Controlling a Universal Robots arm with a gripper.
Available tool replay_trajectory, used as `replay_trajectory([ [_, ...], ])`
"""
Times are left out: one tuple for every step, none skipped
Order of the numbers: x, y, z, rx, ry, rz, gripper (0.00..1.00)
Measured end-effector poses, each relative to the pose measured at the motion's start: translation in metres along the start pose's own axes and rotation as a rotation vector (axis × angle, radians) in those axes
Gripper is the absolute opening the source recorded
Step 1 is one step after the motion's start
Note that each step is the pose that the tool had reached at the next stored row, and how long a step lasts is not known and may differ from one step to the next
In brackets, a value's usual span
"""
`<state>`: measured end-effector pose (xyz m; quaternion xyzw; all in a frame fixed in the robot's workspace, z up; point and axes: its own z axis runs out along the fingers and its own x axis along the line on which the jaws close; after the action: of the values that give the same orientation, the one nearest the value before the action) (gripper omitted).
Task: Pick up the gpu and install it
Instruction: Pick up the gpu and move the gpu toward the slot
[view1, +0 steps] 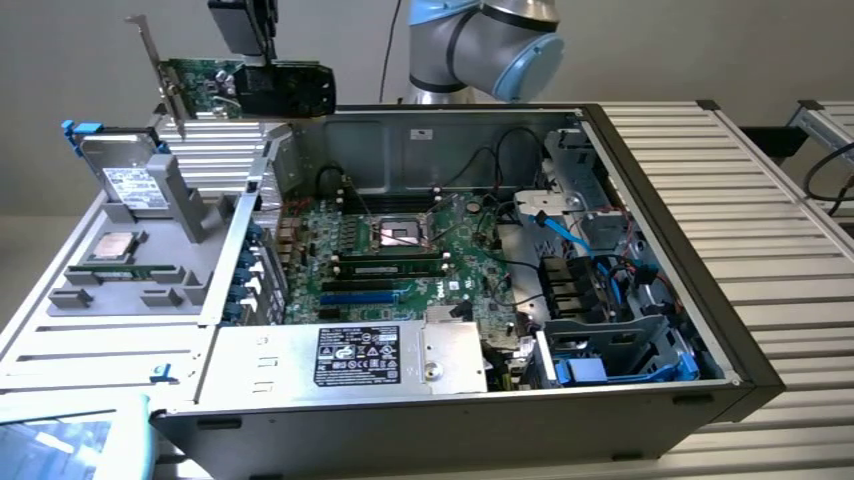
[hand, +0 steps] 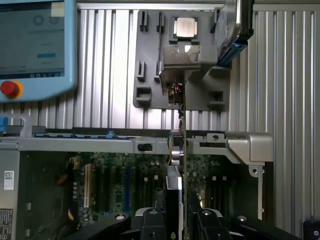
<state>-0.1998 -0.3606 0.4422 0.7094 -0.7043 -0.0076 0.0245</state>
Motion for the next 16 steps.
replay_trajectory([
  [0.000, -0.0042, -0.0002, 0.0000, 0.0000, 0.000, 0.28],
  [0.000, -0.0087, -0.0004, 0.0001, -0.0001, 0.000, 0.28],
  [0.000, -0.0127, -0.0005, 0.0001, -0.0001, 0.000, 0.28],
  [0.000, -0.0167, -0.0007, 0.0001, -0.0001, 0.000, 0.28],
  [0.000, -0.0206, -0.0009, 0.0001, -0.0001, 0.000, 0.28],
  [0.000, -0.0243, -0.0011, 0.0001, -0.0001, 0.000, 0.28],
  [0.000, -0.0278, -0.0012, 0.0001, -0.0001, 0.000, 0.28],
  [0.000, -0.0312, -0.0014, 0.0001, -0.0001, 0.000, 0.28],
  [0.000, -0.0345, -0.0015, 0.0001, -0.0001, 0.000, 0.28],
  [0.000, -0.0378, -0.0017, 0.0001, -0.0001, 0.000, 0.28],
  [0.000, -0.0409, -0.0018, 0.0001, -0.0001, 0.000, 0.28],
  [0.000, -0.0442, -0.0020, 0.0001, -0.0001, 0.000, 0.28],
  [0.000, -0.0474, -0.0021, 0.0001, 0.0000, 0.000, 0.28],
  [0.000, -0.0506, -0.0022, 0.0001, -0.0001, 0.000, 0.28],
  [0.000, -0.0534, -0.0024, 0.0001, -0.0001, 0.000, 0.28],
  [0.000, -0.0562, -0.0026, 0.0000, 0.0000, 0.000, 0.28],
])
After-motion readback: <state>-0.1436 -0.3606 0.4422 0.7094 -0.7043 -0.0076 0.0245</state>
